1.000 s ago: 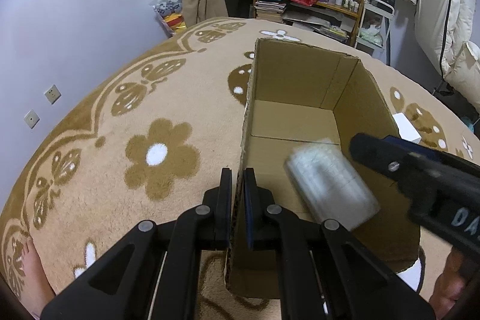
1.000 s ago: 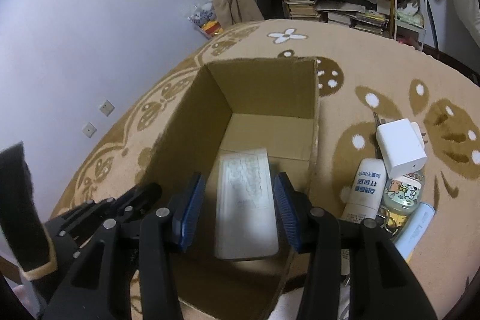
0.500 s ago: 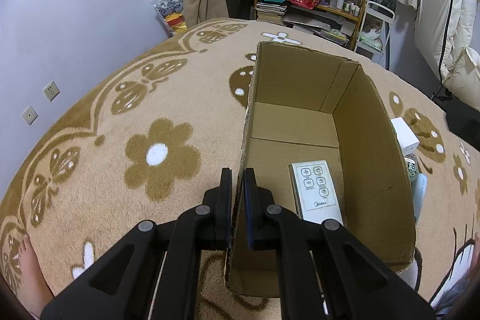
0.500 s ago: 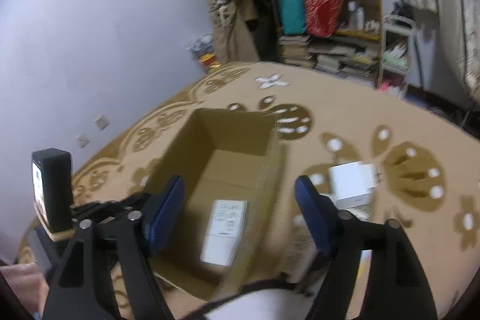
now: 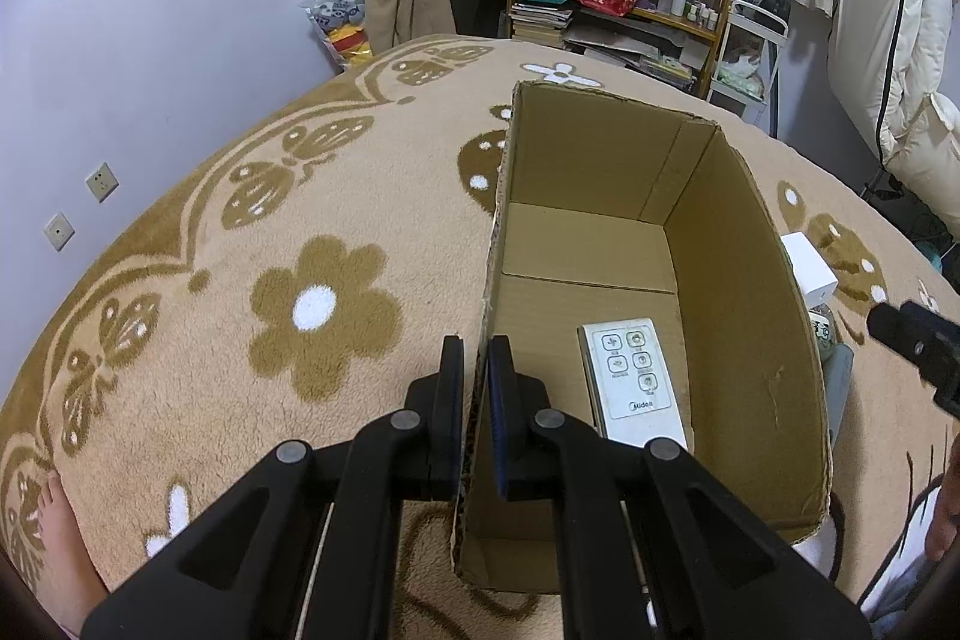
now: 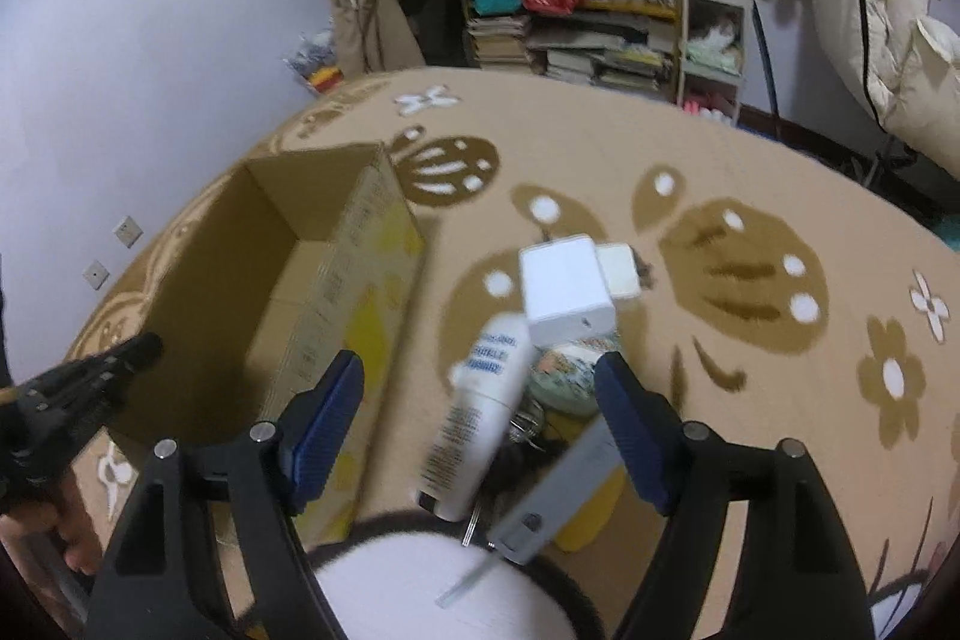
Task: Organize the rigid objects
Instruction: 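Move the right gripper back and grasp the light-blue power bank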
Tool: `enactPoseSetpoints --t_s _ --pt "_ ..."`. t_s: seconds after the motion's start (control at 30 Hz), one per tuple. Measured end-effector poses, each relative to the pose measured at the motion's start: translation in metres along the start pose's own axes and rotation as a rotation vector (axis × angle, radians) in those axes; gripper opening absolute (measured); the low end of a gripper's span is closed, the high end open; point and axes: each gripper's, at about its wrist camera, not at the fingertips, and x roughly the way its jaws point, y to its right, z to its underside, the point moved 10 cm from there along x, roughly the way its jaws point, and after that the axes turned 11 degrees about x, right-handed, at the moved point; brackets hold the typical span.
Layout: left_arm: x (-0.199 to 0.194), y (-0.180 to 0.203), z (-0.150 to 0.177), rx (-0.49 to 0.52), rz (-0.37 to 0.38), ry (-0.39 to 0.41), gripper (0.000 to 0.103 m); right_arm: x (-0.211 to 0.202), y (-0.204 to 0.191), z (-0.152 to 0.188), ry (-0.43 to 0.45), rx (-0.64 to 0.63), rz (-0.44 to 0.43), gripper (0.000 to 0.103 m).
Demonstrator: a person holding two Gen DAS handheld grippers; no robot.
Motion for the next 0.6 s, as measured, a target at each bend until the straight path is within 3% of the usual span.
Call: enactPoseSetpoints --t_s 0.03,0.17,0.27,0.6 --pt "0.0 0.0 0.0 0.0 0.0 0.0 0.008 0.002 0.006 0.002 -0.003 0.015 0.003 0.095" --pt "0.0 0.0 0.0 -0.001 0.0 0.0 0.008 0.008 0.023 0.008 0.003 0.091 -0.008 0.095" --pt "0.0 0.0 0.0 0.0 0.0 0.0 0.008 0.022 0.038 0.018 -0.042 0.138 -0.001 0.095" --pt "0.0 -0.001 0.0 -0.004 0.003 0.001 0.009 0.04 0.071 0.034 -0.065 0.143 0.122 0.095"
